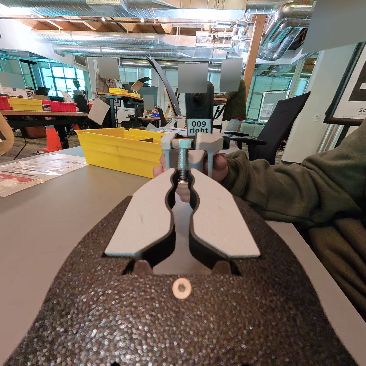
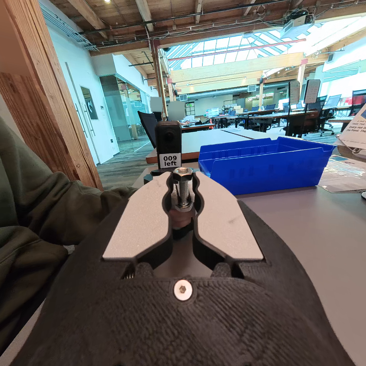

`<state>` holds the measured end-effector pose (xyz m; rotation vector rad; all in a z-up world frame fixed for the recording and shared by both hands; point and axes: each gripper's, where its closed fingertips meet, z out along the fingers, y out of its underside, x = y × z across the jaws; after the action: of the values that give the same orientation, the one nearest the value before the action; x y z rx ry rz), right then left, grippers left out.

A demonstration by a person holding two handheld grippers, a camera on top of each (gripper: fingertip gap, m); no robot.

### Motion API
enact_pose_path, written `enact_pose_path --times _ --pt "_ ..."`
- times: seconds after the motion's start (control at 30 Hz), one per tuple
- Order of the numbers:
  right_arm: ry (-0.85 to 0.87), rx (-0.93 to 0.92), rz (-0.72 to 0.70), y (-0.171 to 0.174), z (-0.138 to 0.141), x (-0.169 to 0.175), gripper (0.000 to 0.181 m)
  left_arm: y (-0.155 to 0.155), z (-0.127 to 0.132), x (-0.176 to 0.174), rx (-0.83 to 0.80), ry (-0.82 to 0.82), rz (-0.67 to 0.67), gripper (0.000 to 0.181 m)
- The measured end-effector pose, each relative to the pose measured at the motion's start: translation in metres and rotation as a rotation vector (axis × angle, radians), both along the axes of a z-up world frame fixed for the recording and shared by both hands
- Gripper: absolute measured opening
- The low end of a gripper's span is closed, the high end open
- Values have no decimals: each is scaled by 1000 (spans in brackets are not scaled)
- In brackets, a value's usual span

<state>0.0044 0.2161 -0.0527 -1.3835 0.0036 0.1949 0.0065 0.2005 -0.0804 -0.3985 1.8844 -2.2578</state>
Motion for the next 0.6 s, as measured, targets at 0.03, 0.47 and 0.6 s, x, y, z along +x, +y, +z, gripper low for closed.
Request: enact_pose_path --times 0.03,0.47,0.6 --pt "-2 2 -8 0 0 1 18 0 0 0 -2 0 -1 9" --pt "-8 6 -40 -3 1 4 20 1 1 1 -7 3 6 9" --pt "-19 6 -54 -3 1 5 21 2 1 1 -9 0 10 9"
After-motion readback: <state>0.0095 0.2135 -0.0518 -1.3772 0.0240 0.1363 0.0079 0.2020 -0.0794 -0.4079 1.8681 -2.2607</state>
